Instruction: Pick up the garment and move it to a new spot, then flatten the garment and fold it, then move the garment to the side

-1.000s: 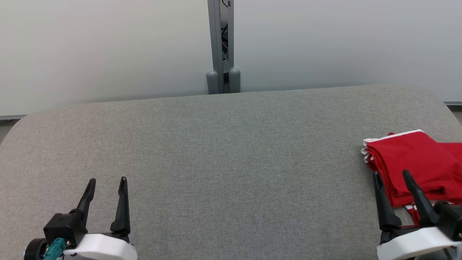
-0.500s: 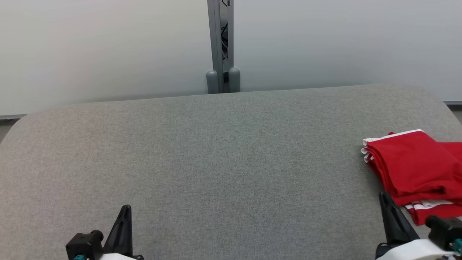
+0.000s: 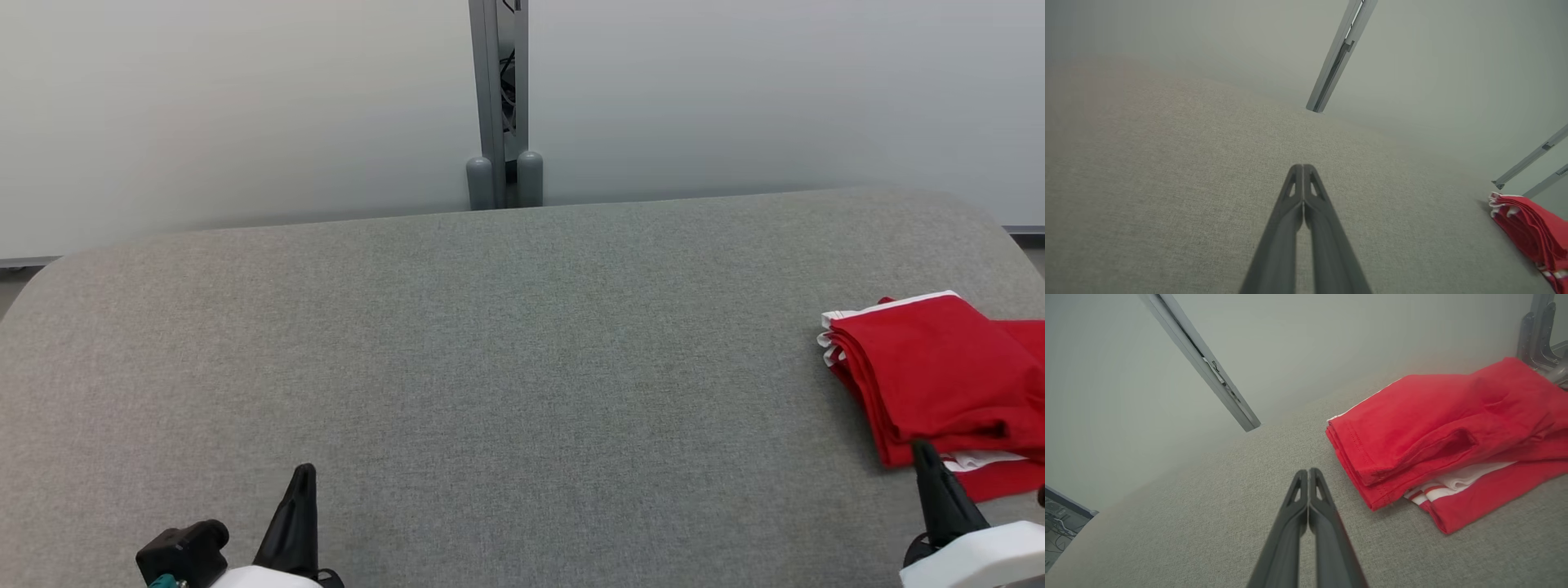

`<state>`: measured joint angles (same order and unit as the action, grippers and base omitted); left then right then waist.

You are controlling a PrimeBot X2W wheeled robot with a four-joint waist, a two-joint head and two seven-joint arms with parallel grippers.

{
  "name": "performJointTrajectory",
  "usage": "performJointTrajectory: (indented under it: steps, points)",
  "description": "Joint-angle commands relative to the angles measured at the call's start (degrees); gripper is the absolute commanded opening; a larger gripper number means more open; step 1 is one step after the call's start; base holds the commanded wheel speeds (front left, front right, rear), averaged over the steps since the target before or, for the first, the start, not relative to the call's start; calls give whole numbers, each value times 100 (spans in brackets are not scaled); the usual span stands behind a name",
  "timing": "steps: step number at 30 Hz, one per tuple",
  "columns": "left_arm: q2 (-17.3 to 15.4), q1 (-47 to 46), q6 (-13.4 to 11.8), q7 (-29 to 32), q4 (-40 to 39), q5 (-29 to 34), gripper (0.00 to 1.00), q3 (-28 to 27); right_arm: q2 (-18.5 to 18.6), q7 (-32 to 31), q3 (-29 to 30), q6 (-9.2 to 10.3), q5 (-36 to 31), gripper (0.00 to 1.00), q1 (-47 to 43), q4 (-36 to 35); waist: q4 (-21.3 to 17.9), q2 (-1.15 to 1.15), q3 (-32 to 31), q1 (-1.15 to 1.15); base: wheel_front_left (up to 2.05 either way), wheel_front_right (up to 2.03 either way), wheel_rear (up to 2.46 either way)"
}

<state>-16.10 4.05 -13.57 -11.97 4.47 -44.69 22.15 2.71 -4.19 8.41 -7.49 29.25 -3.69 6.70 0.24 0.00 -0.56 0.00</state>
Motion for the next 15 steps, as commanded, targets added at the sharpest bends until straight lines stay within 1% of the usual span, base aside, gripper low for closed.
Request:
performJointTrajectory:
  steps: [1,9,15]
  points:
    - [-2,-171,95,-46,-55,-191,0,-72,101,-115,132,0,254,0,173,-11,0,0,2,0,0,0,0]
    - [153,-203,332,-78,-23,-732,0,-128,152,-521,481,0,944,0,320,156,-1,0,15,0,0,0,0]
    - [241,-213,469,-95,-3,-1042,0,-162,180,-762,689,0,1337,0,402,251,-1,0,23,0,0,0,0]
